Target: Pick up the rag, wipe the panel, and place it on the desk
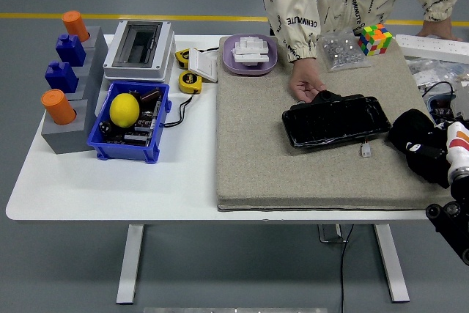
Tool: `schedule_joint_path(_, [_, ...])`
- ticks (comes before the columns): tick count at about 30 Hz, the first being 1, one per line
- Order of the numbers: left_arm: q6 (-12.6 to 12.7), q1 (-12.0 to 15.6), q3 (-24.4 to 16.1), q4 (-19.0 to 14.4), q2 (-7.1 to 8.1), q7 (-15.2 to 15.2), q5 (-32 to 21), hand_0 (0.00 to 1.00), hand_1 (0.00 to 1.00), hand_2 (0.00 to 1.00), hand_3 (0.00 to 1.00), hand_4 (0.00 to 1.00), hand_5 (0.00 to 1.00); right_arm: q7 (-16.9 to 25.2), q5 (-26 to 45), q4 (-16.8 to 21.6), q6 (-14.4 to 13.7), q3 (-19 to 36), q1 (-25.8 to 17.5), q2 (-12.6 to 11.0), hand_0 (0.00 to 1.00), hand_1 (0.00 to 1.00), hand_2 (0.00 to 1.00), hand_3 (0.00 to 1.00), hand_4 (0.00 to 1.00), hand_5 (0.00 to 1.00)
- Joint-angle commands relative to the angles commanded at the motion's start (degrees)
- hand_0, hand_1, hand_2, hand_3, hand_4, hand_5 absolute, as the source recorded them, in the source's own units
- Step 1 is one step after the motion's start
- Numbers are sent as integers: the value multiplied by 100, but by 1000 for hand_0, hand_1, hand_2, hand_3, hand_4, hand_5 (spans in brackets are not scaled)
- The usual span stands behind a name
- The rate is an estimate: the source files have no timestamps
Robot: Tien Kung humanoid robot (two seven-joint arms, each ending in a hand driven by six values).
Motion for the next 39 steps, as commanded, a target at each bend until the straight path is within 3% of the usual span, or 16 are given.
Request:
schedule_joint_path(17, [-1, 12, 5, 3, 2, 0, -4, 608, 642, 655, 561, 629, 441, -28, -29, 51, 97, 69, -32, -57, 461, 457, 490, 468, 998, 413])
schedule_joint_path(18, [-1, 12, 8, 2, 4, 0, -5, 608, 642, 655, 562, 628, 441, -32, -31, 61, 115, 70, -36, -57, 511, 499, 522, 475, 998, 421])
schedule_joint_path(23, [-2, 12, 29, -2, 10, -1, -11, 608, 642, 655, 562, 628, 441, -42, -34, 88, 172, 79, -54, -58, 511, 499, 522, 475, 998, 421])
schedule_joint_path(24, [-2, 12, 32, -2, 10, 0, -12, 609, 642, 655, 561, 627, 439, -44, -35, 90, 181, 82, -56, -58, 564, 530, 570, 482, 998, 423])
schedule_joint_path(29, [-3, 27, 53, 2, 11, 2, -21, 609, 642, 655, 561, 627, 439, -39, -41, 109, 217, 97, -64, -67, 564, 530, 570, 482, 998, 423])
schedule_joint_path(30, [-4, 28, 56, 2, 12, 2, -23, 610, 642, 655, 562, 628, 441, -37, -40, 109, 219, 100, -65, -66, 618, 572, 639, 504, 998, 428])
schedule_joint_path(39, [-1, 29, 55, 0, 20, 1, -19, 608, 641, 655, 561, 628, 441, -4, -21, 116, 271, 100, -60, -72, 648, 607, 675, 532, 998, 434])
